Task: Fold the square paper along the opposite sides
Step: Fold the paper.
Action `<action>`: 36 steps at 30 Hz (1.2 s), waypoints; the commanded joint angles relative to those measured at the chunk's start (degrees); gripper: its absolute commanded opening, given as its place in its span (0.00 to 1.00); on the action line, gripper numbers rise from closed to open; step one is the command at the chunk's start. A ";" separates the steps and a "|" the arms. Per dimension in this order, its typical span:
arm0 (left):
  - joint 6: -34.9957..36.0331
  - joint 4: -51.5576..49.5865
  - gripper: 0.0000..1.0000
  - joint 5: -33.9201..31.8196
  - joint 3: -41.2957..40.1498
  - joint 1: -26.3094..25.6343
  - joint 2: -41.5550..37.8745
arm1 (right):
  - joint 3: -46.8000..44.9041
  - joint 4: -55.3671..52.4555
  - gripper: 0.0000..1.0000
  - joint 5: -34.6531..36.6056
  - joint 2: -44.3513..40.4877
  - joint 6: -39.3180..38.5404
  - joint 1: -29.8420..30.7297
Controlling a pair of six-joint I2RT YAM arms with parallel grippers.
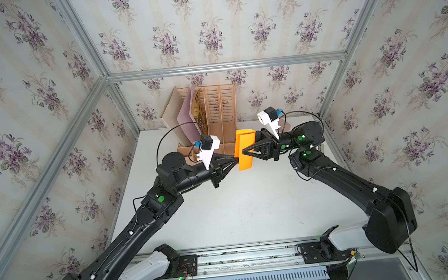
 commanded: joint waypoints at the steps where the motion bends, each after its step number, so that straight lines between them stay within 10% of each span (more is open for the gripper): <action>1: -0.05 2.76 0.14 0.26 0.34 0.02 -0.11 | 0.38 2.13 0.36 -0.59 0.20 0.69 0.06; 36: -0.37 2.49 0.00 0.26 0.18 0.07 -0.31 | 0.96 5.26 0.34 -0.08 1.88 3.33 0.00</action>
